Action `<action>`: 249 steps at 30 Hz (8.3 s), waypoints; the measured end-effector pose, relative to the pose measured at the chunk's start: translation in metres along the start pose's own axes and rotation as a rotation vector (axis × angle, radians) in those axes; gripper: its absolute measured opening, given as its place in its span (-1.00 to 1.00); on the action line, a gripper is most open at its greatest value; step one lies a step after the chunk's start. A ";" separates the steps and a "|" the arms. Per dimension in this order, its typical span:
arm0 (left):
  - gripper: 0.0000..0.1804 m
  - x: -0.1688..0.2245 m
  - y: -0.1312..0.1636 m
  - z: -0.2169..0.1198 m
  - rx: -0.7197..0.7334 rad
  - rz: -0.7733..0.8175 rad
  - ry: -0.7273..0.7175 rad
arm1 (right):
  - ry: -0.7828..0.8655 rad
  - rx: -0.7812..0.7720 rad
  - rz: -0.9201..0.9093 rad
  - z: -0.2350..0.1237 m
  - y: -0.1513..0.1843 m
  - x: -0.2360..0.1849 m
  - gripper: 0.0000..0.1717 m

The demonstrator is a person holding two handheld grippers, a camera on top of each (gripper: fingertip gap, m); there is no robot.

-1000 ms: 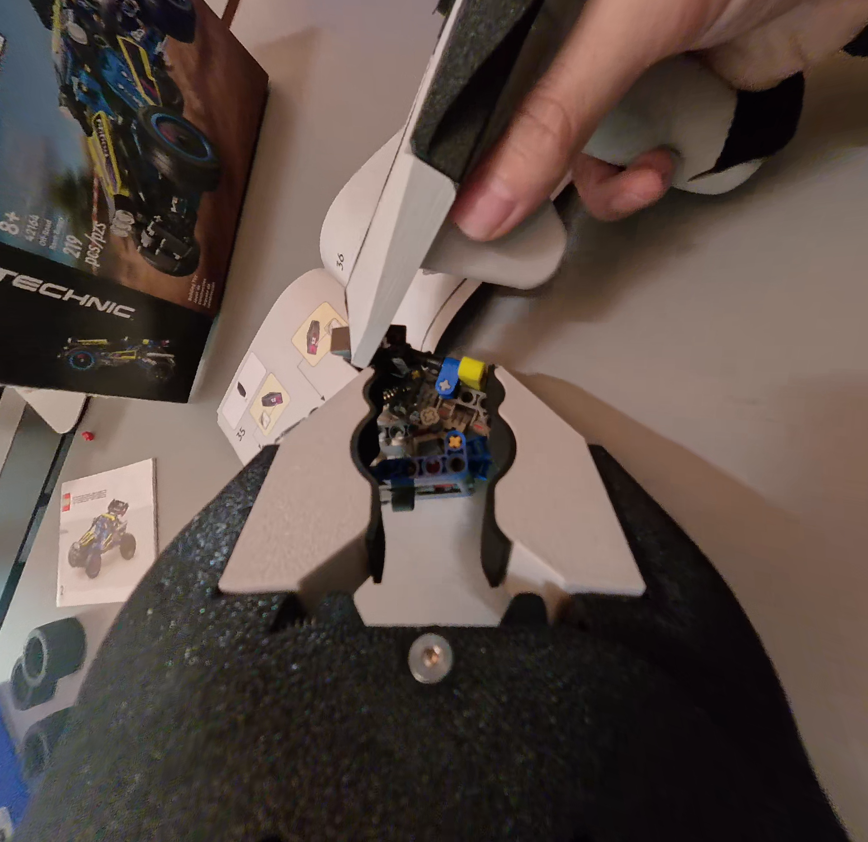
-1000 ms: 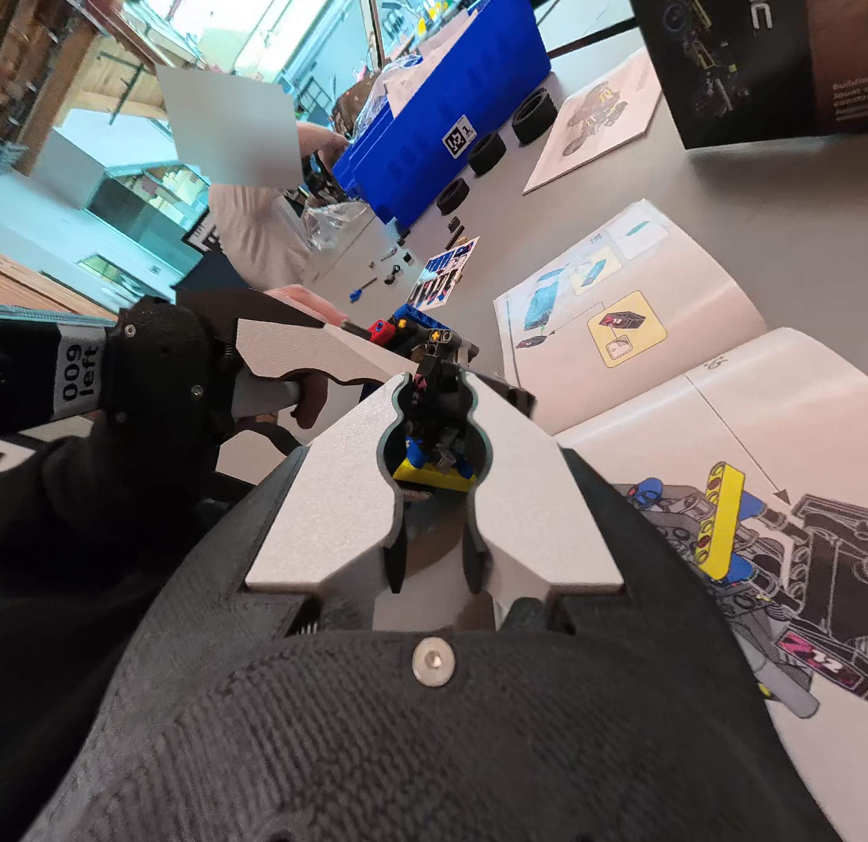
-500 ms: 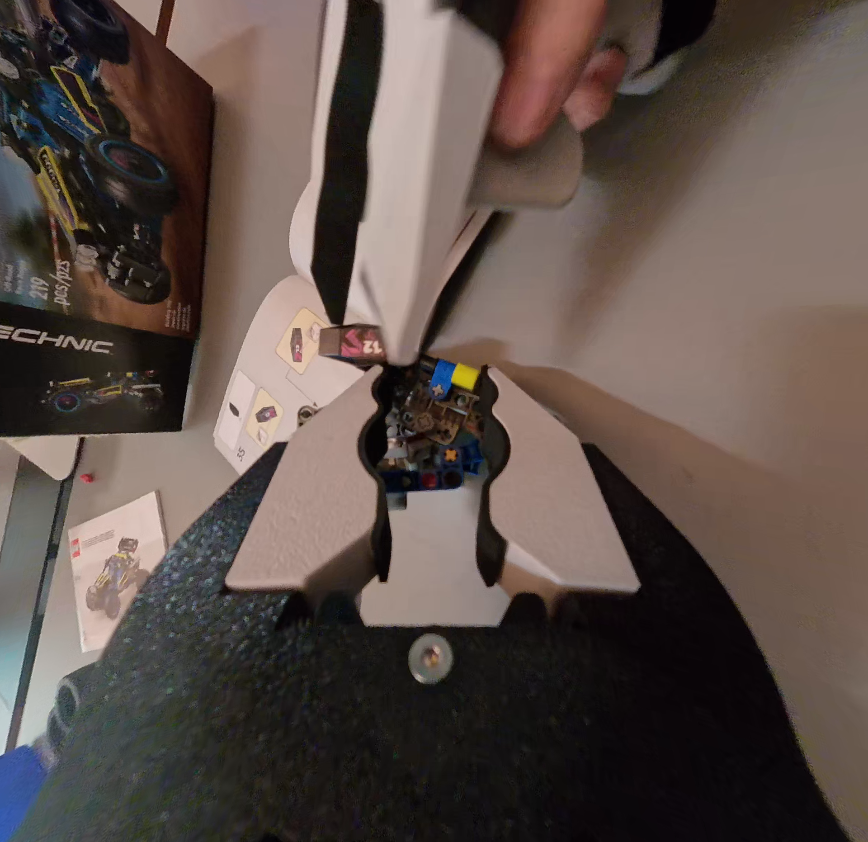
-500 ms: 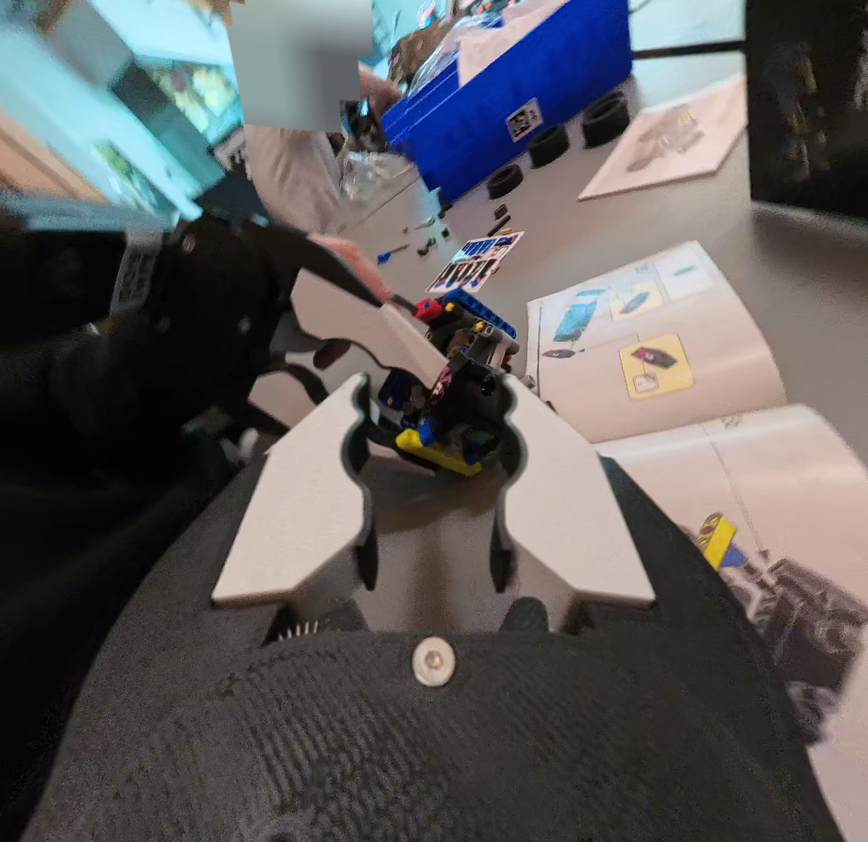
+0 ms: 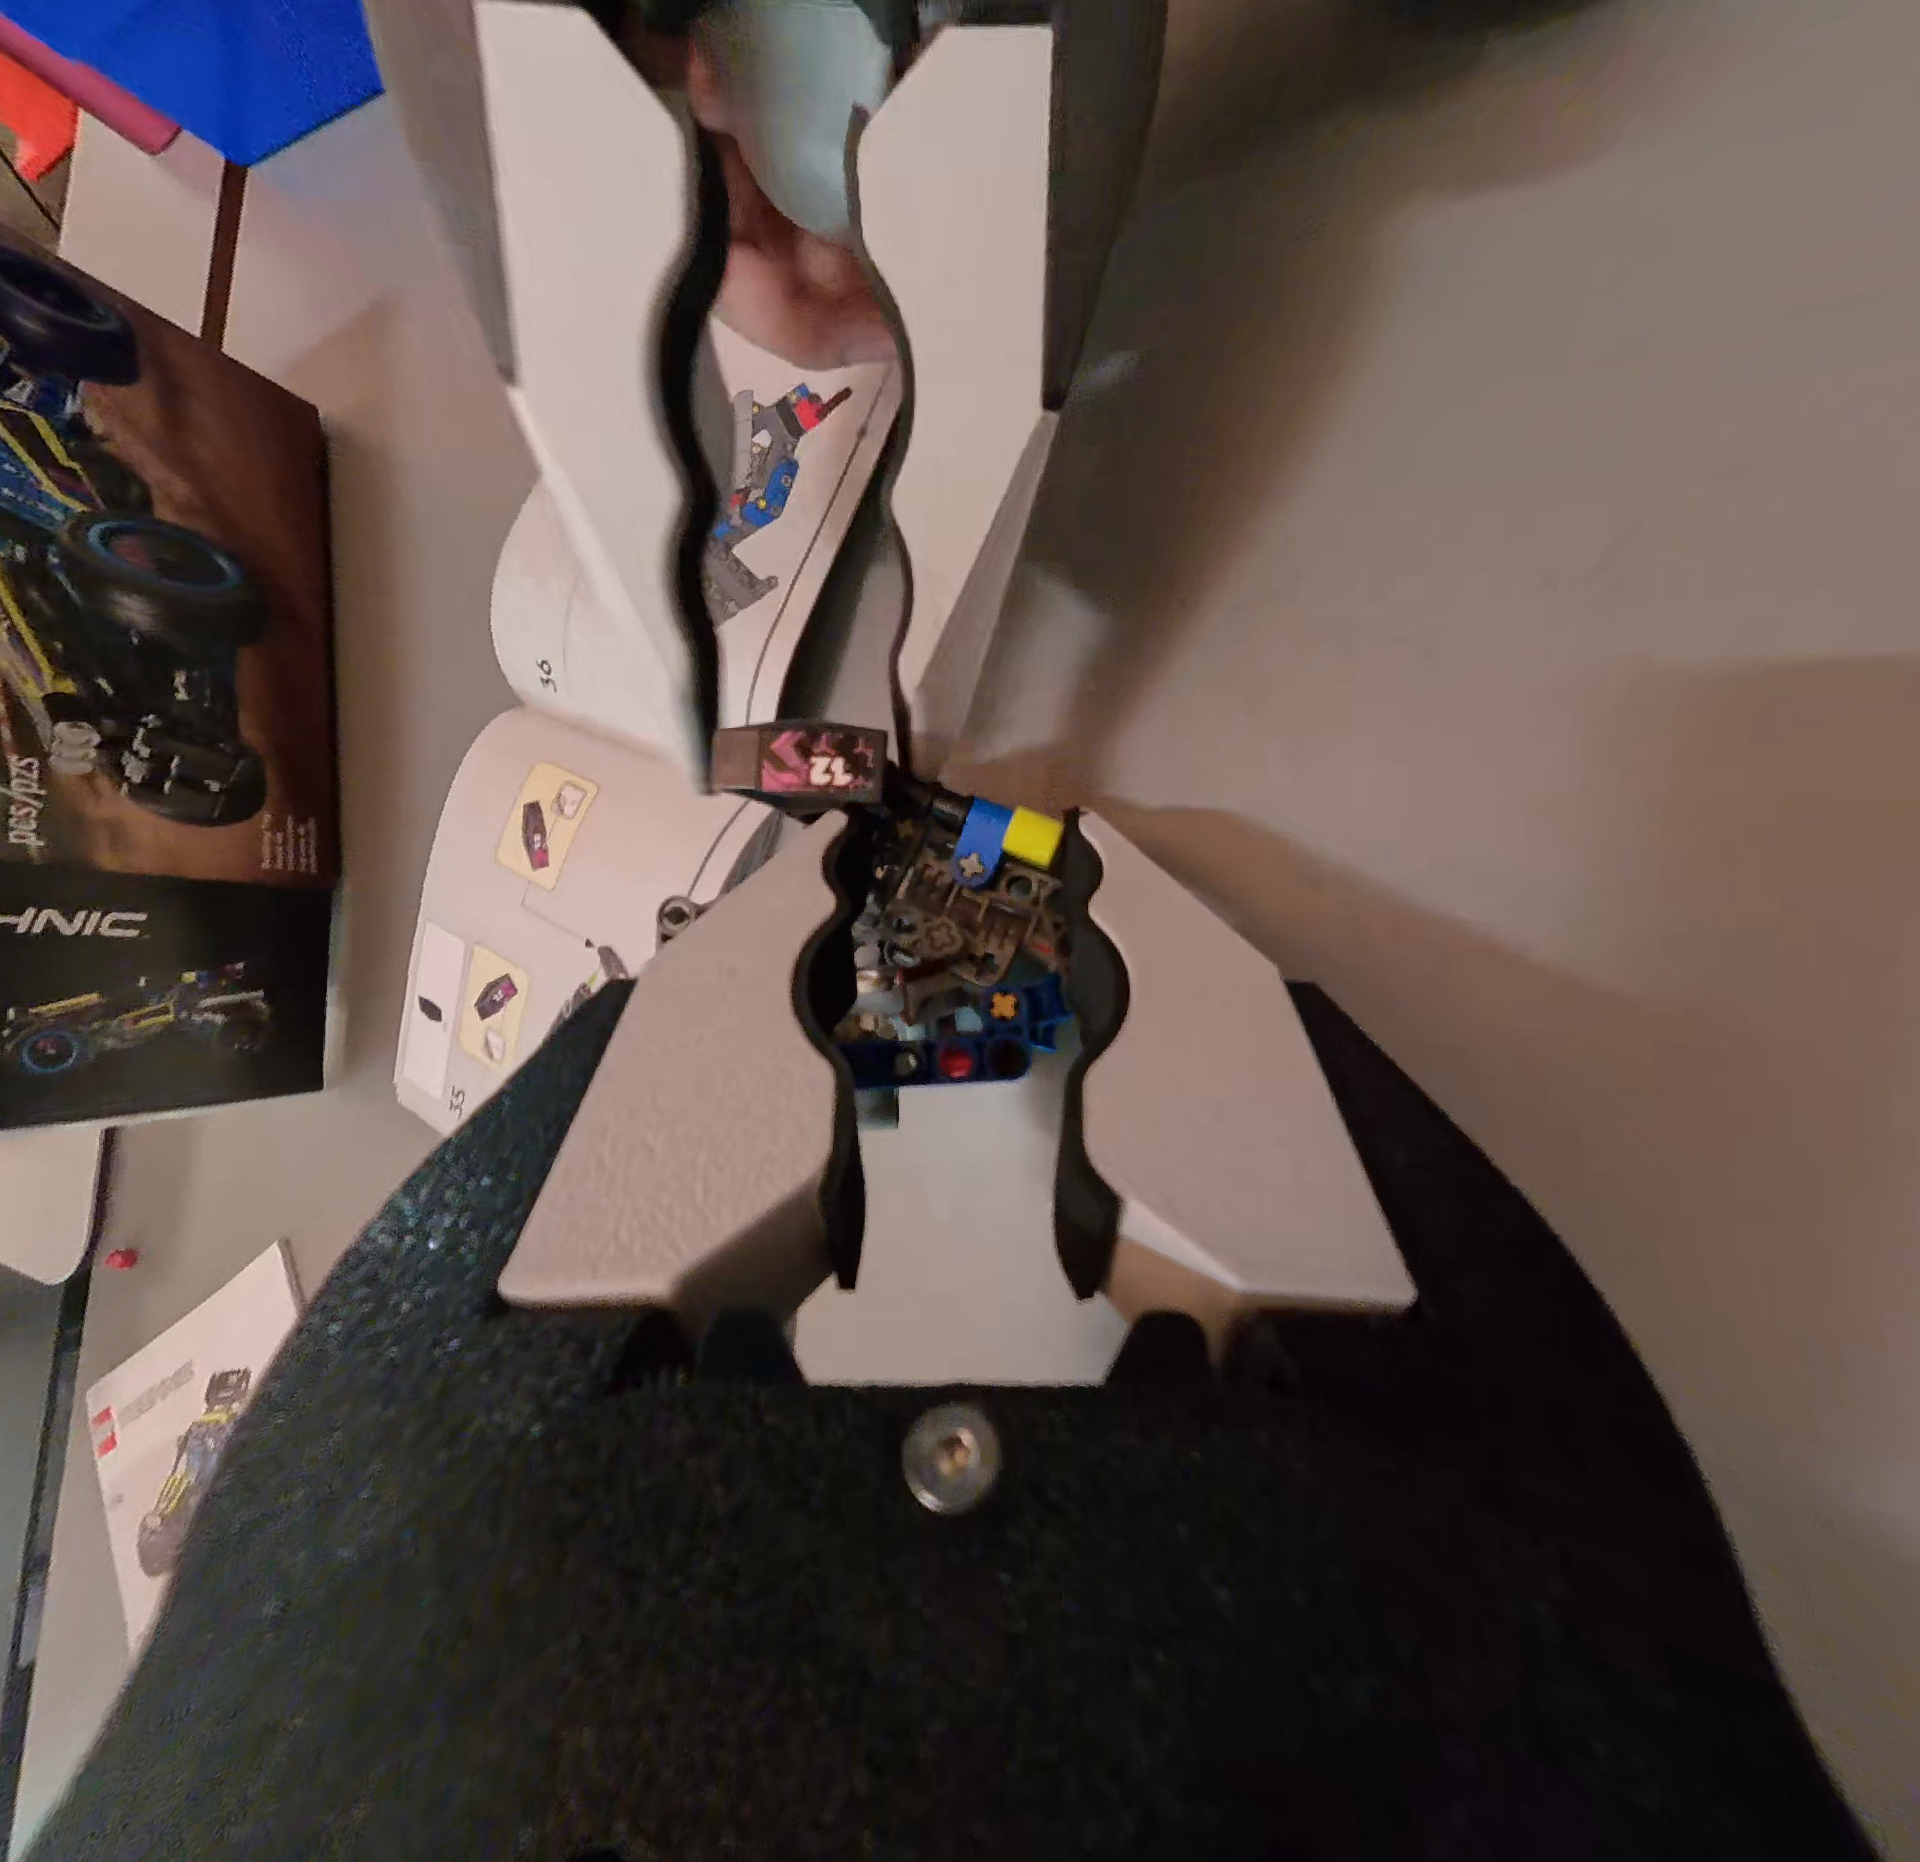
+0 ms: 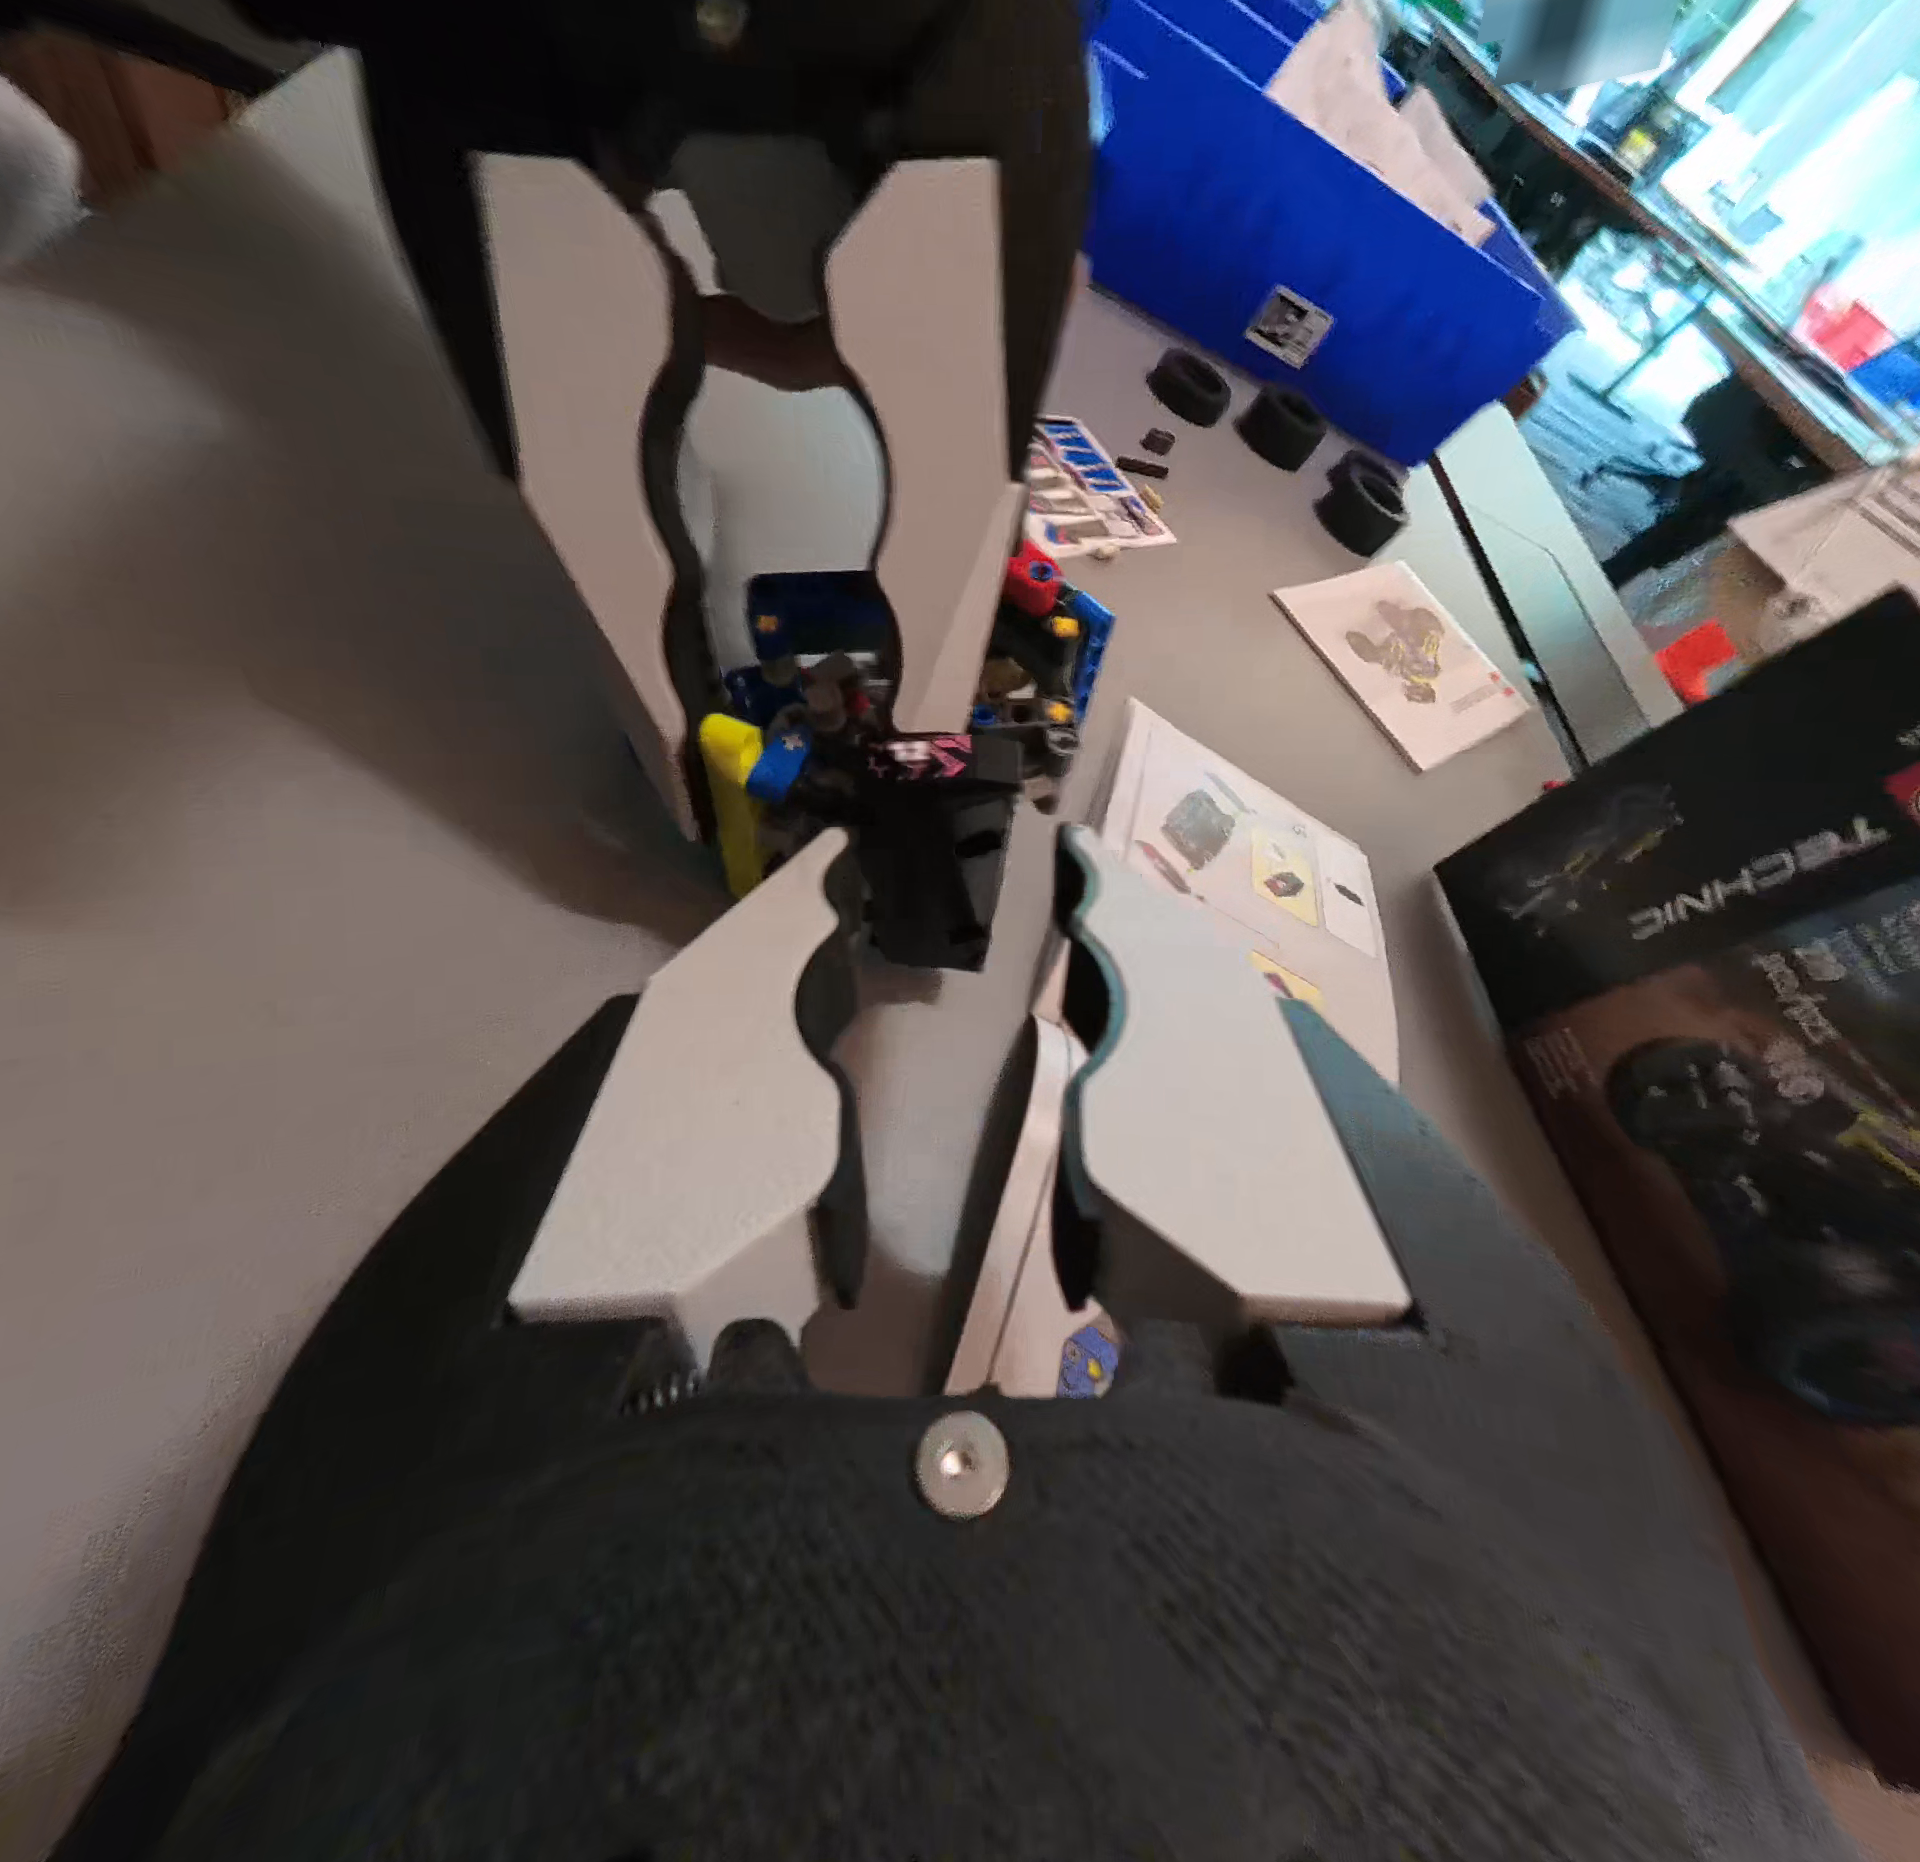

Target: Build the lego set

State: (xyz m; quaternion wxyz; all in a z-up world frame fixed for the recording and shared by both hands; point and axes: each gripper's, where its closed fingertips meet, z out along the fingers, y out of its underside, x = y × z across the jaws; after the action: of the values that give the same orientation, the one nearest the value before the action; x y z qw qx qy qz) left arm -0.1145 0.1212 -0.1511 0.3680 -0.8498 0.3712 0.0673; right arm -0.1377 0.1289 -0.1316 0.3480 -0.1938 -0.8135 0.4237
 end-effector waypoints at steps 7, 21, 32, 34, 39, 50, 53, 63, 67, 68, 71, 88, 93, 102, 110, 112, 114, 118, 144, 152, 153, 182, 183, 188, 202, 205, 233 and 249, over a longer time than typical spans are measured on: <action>-0.50 -0.005 0.002 0.001 -0.079 -0.050 0.026 | -0.014 0.022 -0.015 0.002 0.003 -0.003 -0.71; -0.45 -0.009 0.003 0.008 -0.195 -0.031 0.078 | -0.004 0.001 0.018 0.004 0.011 0.000 -0.69; -0.50 -0.003 -0.001 0.007 -0.104 0.041 0.091 | -0.024 0.017 0.001 0.005 0.008 -0.004 -0.67; -0.50 -0.003 0.000 0.007 -0.114 0.054 0.107 | -0.033 0.013 0.010 0.006 0.008 -0.005 -0.67; -0.51 -0.003 0.001 0.007 -0.138 0.073 0.144 | -0.035 0.006 -0.001 0.007 0.009 -0.006 -0.66; -0.64 0.002 0.001 0.000 -0.024 0.222 -0.107 | -0.025 0.063 -0.070 0.006 -0.001 -0.009 -0.67; -0.64 0.005 0.004 -0.003 -0.074 0.358 -0.275 | -0.061 0.047 -0.033 0.007 -0.004 -0.014 -0.62; -0.63 0.011 0.010 -0.011 -0.016 0.566 -0.421 | 0.001 -0.027 -0.301 0.006 -0.009 -0.021 -0.69; -0.64 0.021 0.010 -0.019 0.063 0.622 -0.343 | 0.095 0.016 -0.457 0.000 -0.029 -0.023 -0.49; -0.64 0.025 0.012 -0.019 0.070 0.645 -0.306 | 0.071 0.011 -0.484 -0.001 -0.032 -0.028 -0.49; -0.64 0.033 0.011 -0.022 0.112 0.719 -0.248 | -0.018 0.002 -0.493 0.002 -0.034 -0.044 -0.58; -0.45 0.036 0.016 -0.050 0.304 0.629 -0.279 | -0.016 0.077 -0.409 0.021 -0.046 -0.055 -0.72; -0.47 0.031 -0.009 -0.079 0.582 0.226 -0.024 | -0.036 0.132 -0.213 0.029 -0.047 -0.049 -0.72; -0.51 0.003 0.038 -0.098 0.456 -0.124 -0.099 | 0.032 0.122 0.091 0.035 -0.041 -0.014 -0.73; -0.39 -0.025 0.072 -0.062 0.201 -0.135 -0.326 | 0.080 0.148 0.644 0.053 -0.048 0.019 -0.83; -0.46 -0.039 0.075 -0.059 0.196 -0.142 -0.378 | 0.101 0.166 0.718 0.055 -0.048 0.027 -0.84; -0.53 -0.050 0.080 -0.055 0.171 -0.162 -0.403 | 0.113 0.171 0.777 0.057 -0.046 0.032 -0.85; -0.77 -0.058 0.080 -0.050 0.190 -0.196 -0.314 | 0.115 0.158 0.845 0.060 -0.038 0.037 -0.79; -0.76 -0.039 0.054 -0.070 0.509 -1.321 0.540 | -0.108 0.034 0.166 0.043 -0.029 -0.033 -0.31; -0.60 -0.040 0.052 -0.118 0.559 -0.396 -0.062 | -0.020 0.009 0.105 0.038 -0.024 -0.023 -0.35; -0.57 -0.030 0.055 -0.118 0.507 -0.258 -0.100 | -0.005 0.016 0.092 0.035 -0.026 -0.021 -0.35; -0.82 -0.025 0.072 -0.070 0.200 0.724 -0.530 | 0.215 -0.191 -0.613 0.062 -0.049 -0.025 -0.71; -0.84 -0.024 0.068 -0.072 0.225 0.701 -0.501 | 0.208 -0.168 -0.595 0.062 -0.052 -0.026 -0.74; -0.86 -0.015 0.055 -0.084 0.372 0.462 -0.317 | 0.154 -0.102 -0.377 0.052 -0.060 -0.028 -0.76; -0.86 -0.006 0.059 -0.078 0.457 -0.379 0.319 | 0.074 0.094 0.057 0.044 -0.058 -0.015 -0.89; -0.86 0.000 0.069 -0.070 0.403 -0.521 0.478 | 0.018 0.064 0.193 0.052 -0.044 -0.016 -0.86; -0.87 -0.026 0.083 -0.053 0.373 -0.652 0.420 | 0.209 -0.139 0.486 0.063 -0.013 0.017 -0.83; -0.86 -0.034 0.082 -0.052 0.385 -0.564 0.324 | 0.143 -0.106 0.570 0.071 -0.011 0.013 -0.92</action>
State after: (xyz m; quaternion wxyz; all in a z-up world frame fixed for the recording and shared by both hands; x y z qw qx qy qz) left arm -0.2032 0.0685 -0.1477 0.4617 -0.8336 0.1818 -0.2428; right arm -0.1988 0.0914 -0.1459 0.2608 -0.4616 -0.7207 0.4466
